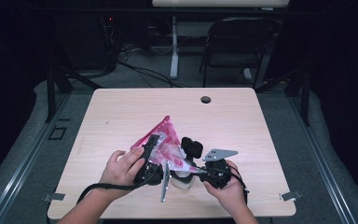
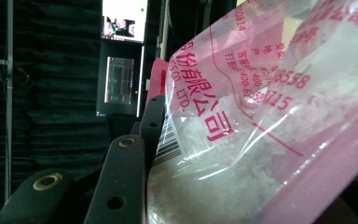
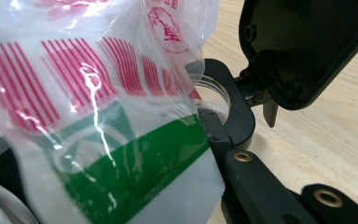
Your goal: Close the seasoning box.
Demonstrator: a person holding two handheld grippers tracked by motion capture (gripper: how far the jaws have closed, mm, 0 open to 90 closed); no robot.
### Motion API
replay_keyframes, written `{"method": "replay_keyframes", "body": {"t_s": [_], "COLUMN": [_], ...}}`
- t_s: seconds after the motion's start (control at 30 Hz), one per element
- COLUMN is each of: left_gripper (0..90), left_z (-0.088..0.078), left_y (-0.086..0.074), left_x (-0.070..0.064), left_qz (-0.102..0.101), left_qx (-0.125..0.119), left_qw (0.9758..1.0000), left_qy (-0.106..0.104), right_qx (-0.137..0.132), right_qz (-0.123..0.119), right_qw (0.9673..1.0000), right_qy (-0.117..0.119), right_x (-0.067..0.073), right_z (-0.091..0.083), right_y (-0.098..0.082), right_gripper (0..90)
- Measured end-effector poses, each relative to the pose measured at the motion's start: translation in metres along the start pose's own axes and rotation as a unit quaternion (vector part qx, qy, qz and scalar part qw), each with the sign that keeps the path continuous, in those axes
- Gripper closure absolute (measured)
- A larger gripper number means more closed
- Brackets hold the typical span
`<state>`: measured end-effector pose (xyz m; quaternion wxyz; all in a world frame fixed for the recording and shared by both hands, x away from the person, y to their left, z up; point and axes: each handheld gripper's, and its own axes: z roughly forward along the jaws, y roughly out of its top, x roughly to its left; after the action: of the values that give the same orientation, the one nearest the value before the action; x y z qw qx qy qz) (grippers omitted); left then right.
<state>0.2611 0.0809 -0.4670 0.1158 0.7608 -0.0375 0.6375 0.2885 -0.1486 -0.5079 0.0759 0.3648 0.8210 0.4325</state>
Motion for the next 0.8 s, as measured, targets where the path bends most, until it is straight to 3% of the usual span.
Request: {"method": "replay_keyframes", "body": {"t_s": [0.8], "left_gripper": [65.9], "left_z": [-0.0014], "left_y": [0.0011], "left_x": [0.0003], "left_qz": [0.002], "left_qx": [-0.005], "left_qw": [1.0000], "left_qy": [0.004], "right_qx": [0.003], "right_qz": [-0.001], "right_qw": [1.0000], "right_qy": [-0.003], "right_x": [0.0000], "right_z": [0.0007], "right_y": [-0.0003], "right_gripper": [90.0]}}
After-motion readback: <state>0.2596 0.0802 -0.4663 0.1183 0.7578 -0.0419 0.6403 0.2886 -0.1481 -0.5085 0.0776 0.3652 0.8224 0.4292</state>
